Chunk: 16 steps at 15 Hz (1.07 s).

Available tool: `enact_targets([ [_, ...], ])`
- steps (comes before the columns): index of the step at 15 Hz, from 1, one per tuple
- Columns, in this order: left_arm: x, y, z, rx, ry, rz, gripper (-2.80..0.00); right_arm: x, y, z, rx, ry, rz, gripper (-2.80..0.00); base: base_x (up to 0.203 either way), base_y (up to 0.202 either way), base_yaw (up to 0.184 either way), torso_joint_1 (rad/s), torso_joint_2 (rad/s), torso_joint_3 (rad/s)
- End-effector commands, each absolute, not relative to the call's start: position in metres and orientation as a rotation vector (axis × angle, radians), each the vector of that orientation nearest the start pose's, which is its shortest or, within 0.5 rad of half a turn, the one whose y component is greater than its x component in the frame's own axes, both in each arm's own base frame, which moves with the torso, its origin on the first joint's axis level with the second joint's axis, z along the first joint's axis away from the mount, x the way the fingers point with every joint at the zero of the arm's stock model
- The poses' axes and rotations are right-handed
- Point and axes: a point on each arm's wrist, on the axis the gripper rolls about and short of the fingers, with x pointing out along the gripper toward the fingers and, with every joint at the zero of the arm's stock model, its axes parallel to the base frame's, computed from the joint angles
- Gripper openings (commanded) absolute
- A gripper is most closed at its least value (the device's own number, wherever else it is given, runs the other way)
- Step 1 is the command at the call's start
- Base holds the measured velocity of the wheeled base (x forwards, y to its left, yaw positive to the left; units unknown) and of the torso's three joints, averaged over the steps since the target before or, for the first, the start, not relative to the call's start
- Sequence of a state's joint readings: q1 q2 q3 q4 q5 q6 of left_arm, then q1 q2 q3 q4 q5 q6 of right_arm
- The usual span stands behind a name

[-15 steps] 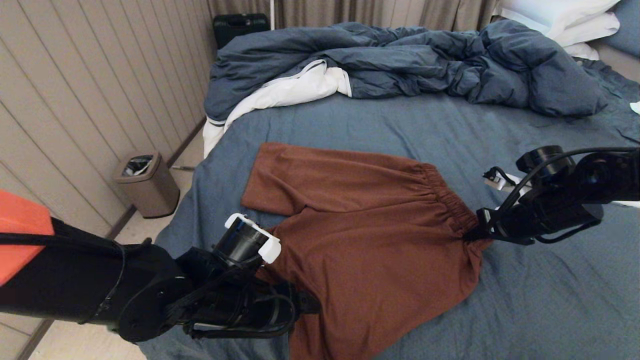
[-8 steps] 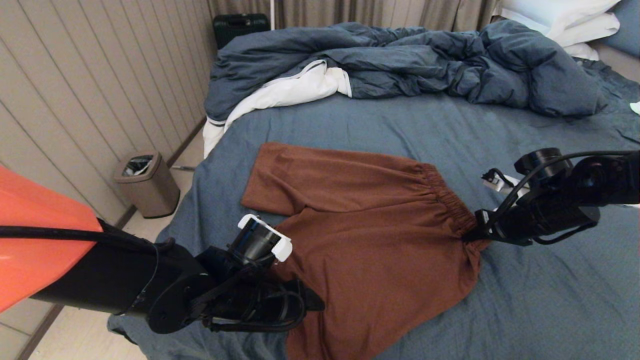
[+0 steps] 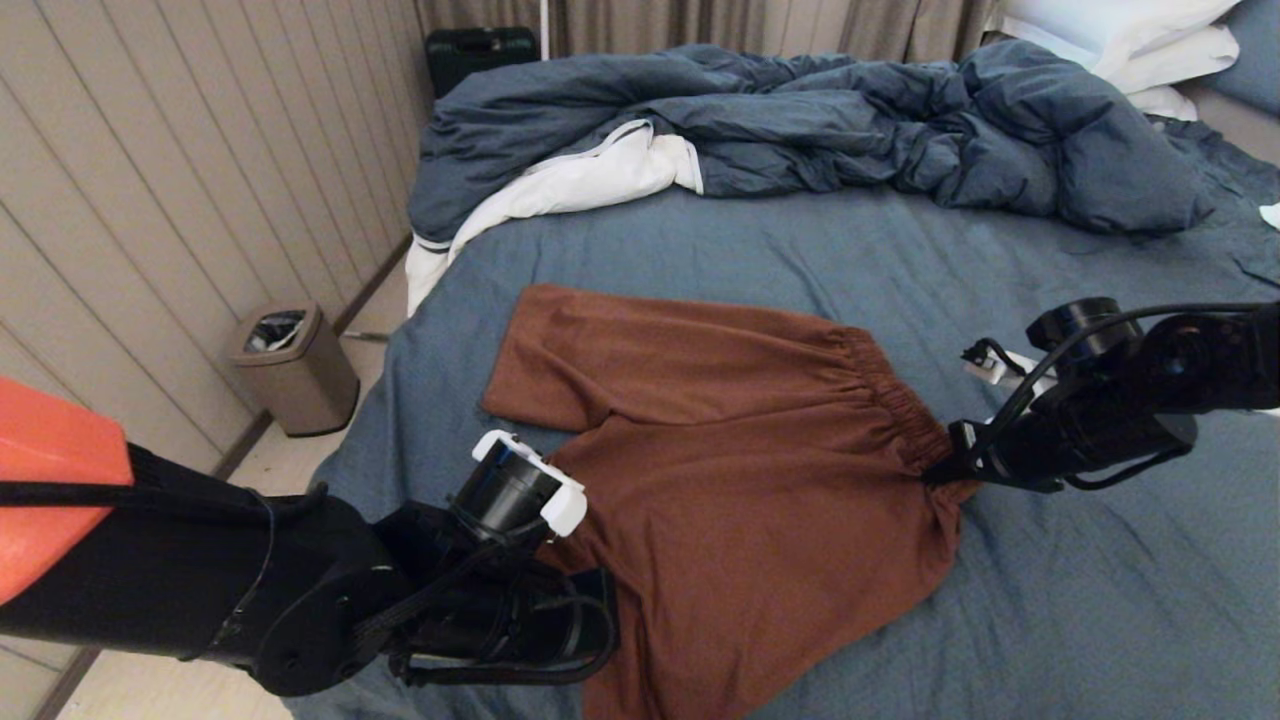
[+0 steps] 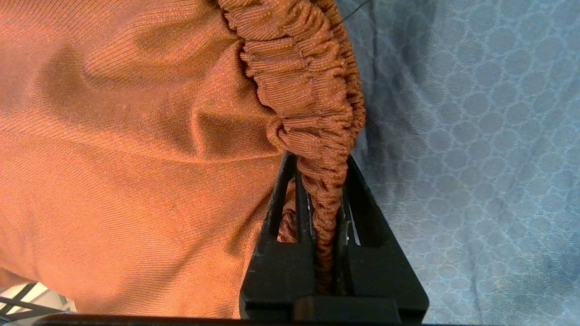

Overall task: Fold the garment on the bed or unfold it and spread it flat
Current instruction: Fold the brown shorts

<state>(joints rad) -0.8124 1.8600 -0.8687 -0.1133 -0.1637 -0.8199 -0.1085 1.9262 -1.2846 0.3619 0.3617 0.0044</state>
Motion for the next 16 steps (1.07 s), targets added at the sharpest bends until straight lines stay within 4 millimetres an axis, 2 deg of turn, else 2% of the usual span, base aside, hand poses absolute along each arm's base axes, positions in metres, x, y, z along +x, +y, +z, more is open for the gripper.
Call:
enact_targets([
  [1,0.208,-0.226,0.113,-0.437,1.14,-0.512,-2.8,0.343,-0.029,0.15,0.242,0.987,0.233,-2.8,0.0,0.0,0.0,0.0,0.0,0.0],
  [5,0.209,-0.228,0.111,-0.458,1.168,-0.525,-2.8,0.338,-0.029,0.152,0.243,0.988,0.231,-2.8,0.0,0.0,0.0,0.0,0.0,0.0],
  [8,0.197,-0.216,0.12,-0.45,1.169,-0.523,-2.8,0.325,-0.028,0.155,0.246,0.99,0.237,-2.8,0.0,0.0,0.0,0.0,0.0,0.0],
  [11,0.183,-0.199,0.109,-0.405,1.226,-0.478,-2.8,0.306,-0.028,0.147,0.255,1.032,0.242,-2.8,0.0,0.0,0.0,0.0,0.0,0.0],
  [13,0.174,-0.189,0.111,-0.374,1.225,-0.483,-2.8,0.289,-0.031,0.149,0.25,1.034,0.235,-2.8,0.0,0.0,0.0,0.0,0.0,0.0],
  [16,0.162,-0.176,0.124,-0.341,1.223,-0.494,-2.8,0.265,-0.034,0.155,0.23,1.019,0.233,-2.8,0.0,0.0,0.0,0.0,0.0,0.0],
])
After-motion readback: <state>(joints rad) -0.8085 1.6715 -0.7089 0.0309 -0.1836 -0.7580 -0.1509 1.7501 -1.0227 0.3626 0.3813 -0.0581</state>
